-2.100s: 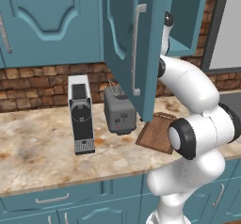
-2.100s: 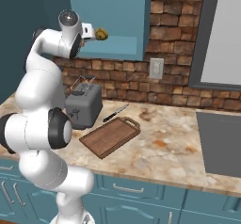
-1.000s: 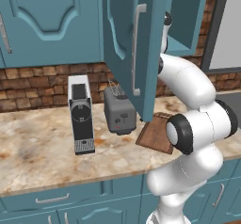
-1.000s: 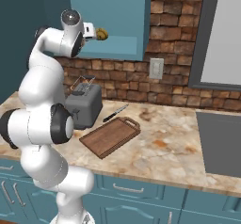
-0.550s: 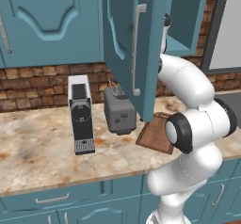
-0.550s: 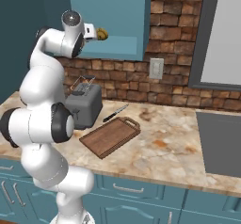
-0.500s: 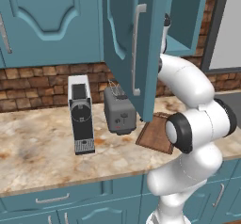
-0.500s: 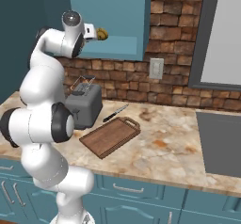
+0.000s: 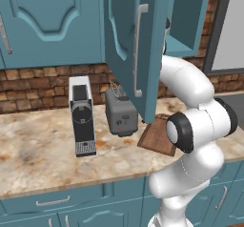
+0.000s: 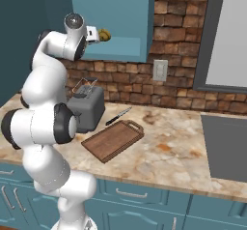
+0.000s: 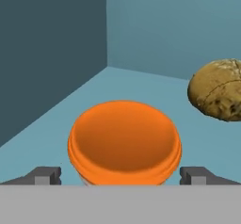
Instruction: Pick the bread, place it on the cutting board, pick the jam, place it on the counter, and close the cabinet.
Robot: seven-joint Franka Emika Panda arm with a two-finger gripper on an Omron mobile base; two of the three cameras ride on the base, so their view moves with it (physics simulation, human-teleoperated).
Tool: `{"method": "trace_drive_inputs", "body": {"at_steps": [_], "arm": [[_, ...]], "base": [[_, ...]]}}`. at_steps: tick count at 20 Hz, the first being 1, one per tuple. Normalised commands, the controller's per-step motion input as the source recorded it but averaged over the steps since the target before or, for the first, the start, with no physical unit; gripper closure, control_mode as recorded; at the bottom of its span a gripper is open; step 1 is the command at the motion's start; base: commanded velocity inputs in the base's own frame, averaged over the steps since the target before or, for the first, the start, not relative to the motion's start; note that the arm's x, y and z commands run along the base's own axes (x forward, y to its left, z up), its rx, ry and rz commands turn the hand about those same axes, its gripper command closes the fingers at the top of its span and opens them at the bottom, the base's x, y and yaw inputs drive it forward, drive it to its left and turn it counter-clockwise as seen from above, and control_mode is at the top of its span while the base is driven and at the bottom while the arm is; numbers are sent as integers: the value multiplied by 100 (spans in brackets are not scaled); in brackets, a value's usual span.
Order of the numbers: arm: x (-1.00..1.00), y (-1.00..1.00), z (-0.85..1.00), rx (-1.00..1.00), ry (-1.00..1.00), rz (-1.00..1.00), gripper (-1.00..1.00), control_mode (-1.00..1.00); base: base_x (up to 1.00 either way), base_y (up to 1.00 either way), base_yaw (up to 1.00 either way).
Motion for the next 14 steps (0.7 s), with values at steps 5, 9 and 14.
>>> {"method": "trace_drive_inputs", "body": {"at_steps": [5, 9, 14], "arm": [[15, 5, -6, 0, 0, 0, -100, -100], [11, 3, -1, 0, 0, 0, -100, -100], [5, 8, -2, 0, 0, 0, 100, -100]], "base": [[0, 0, 0], [0, 0, 0], [0, 0, 0]]}}
